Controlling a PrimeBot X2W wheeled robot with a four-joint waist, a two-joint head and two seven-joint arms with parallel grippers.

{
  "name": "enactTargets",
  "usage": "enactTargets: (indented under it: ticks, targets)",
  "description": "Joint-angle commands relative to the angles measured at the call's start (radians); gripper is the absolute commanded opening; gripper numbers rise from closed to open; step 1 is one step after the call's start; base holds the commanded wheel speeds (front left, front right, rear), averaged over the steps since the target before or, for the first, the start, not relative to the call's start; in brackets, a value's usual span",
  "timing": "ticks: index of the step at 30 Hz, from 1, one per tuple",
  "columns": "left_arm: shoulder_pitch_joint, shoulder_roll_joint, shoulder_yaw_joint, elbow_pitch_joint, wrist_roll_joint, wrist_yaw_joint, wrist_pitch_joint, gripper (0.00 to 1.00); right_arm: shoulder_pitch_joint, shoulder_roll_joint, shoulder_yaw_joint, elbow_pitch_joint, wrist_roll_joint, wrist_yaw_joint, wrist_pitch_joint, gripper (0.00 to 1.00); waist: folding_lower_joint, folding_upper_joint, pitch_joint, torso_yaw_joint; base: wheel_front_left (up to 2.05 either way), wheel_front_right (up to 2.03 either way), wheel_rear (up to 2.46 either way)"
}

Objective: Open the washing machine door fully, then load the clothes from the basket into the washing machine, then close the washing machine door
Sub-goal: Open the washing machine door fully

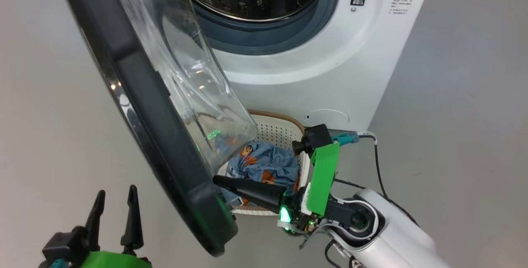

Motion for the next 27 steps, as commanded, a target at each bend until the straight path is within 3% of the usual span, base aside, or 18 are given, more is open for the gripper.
enactTargets:
  ticks: [1, 17, 25, 26, 27]
  targets:
    - [-0.006, 0.02, 0.028, -0.017, -0.004, 0.008, -0.008, 1.0, 0.008, 0.034, 0.036, -0.016, 0.018, -0.001, -0.028, 0.0, -0.0001, 0.0, -0.008, 0.007, 0.0, 0.0, 0.0]
    - [0.013, 0.02, 0.029, -0.015, -0.001, 0.015, -0.008, 1.0, 0.024, 0.034, 0.146, 0.029, 0.086, -0.001, -0.218, 0.0, -0.0001, 0.0, -0.049, 0.01, 0.0, 0.0, 0.0]
    - [0.032, 0.02, 0.045, -0.017, 0.003, 0.019, -0.008, 1.0, 0.039, 0.034, 0.108, 0.023, 0.001, -0.001, -0.281, 0.0, -0.0001, 0.0, -0.074, -0.014, 0.0, 0.0, 0.0]
    - [0.034, 0.02, 0.049, -0.018, 0.004, 0.02, -0.008, 1.0, 0.041, 0.034, 0.097, 0.017, -0.028, -0.001, -0.292, 0.13, -0.0001, 0.0, -0.078, -0.019, 0.0, 0.0, 0.0]
    - [0.036, 0.02, 0.053, -0.02, 0.003, 0.022, -0.008, 1.0, 0.044, 0.034, 0.084, 0.011, -0.06, -0.001, -0.307, 0.44, -0.0001, 0.0, -0.079, -0.025, 0.0, 0.0, 0.0]
